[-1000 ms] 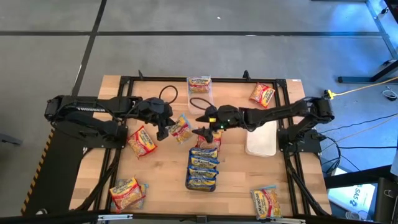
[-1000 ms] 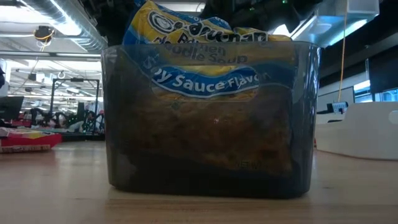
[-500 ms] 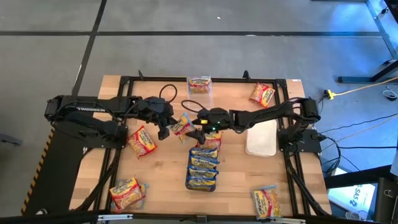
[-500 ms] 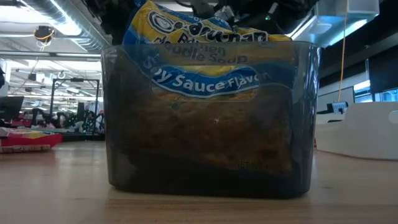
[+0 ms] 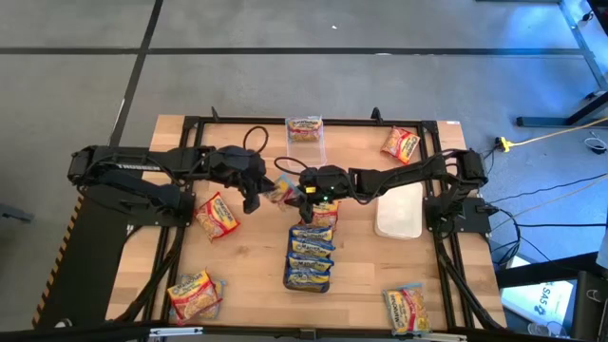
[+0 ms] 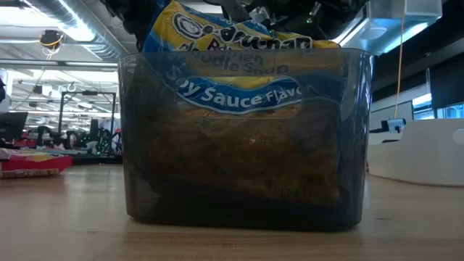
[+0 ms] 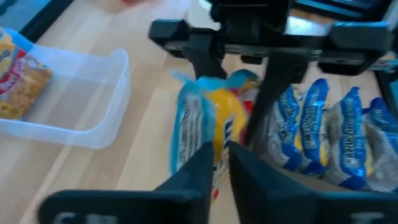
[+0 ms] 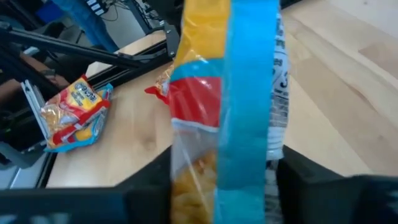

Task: Sort Maruchan noodles
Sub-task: Put the top left light blue noodle pack into the transparent bin

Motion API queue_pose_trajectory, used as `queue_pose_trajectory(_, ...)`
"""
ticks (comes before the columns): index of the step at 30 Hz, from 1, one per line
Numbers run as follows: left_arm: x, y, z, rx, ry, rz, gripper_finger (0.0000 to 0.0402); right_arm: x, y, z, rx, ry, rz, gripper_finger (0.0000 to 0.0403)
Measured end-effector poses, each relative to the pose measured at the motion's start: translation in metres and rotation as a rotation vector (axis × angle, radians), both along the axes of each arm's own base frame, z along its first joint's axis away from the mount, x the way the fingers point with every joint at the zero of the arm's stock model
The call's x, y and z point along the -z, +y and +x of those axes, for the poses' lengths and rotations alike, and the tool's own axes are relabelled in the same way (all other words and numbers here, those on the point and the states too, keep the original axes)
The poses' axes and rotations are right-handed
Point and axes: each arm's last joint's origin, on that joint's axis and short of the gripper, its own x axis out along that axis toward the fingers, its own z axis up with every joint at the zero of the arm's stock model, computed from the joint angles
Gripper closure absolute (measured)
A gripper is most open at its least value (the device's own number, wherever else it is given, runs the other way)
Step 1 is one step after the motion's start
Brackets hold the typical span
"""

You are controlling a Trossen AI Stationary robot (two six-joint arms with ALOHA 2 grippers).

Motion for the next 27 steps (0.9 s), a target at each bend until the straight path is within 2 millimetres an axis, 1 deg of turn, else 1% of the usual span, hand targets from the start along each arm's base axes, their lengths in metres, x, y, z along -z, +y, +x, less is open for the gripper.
queue_pose_trajectory(2,0.0,0.001,-0.001,-0.01,-0.002,-0.022,0.032,0.0,0.0,0.0,-0.01,-0.001,-0.019,0.028)
queue_pose_trajectory(4,0.0,0.004,-0.001,-0.028,0.008,-0.027,0.0287,-0.002,0.0,-0.001,-0.02,0.0,-0.036,0.0291)
queue_pose_trajectory(6,0.0,0.008,-0.002,-0.038,0.005,-0.03,0.0255,-0.006,0.001,-0.003,-0.03,-0.01,-0.059,0.0291)
queue_pose_trajectory(9,0.0,0.012,-0.002,-0.043,0.002,-0.042,0.0213,-0.018,0.001,-0.007,-0.04,-0.031,-0.083,0.0291)
queue_pose_trajectory(12,0.0,0.012,-0.002,-0.036,-0.002,-0.047,0.0182,-0.03,0.001,-0.014,-0.054,-0.04,-0.107,0.0281)
queue_pose_trajectory(15,-0.003,0.01,0.0,-0.002,-0.037,-0.063,0.0167,-0.039,0.002,-0.019,-0.083,-0.061,-0.11,0.0279)
queue_pose_trajectory(20,-0.007,0.004,0.007,0.097,-0.106,-0.104,0.0165,-0.045,0.003,-0.018,-0.148,-0.118,-0.113,0.029)
queue_pose_trajectory(26,0.003,-0.001,0.013,0.139,-0.056,-0.126,0.0168,-0.051,0.007,-0.016,-0.195,-0.188,-0.132,0.0283)
queue_pose_trajectory(27,0.003,-0.002,0.017,0.158,-0.07,-0.123,0.0168,-0.052,0.007,-0.016,-0.205,-0.203,-0.137,0.0283)
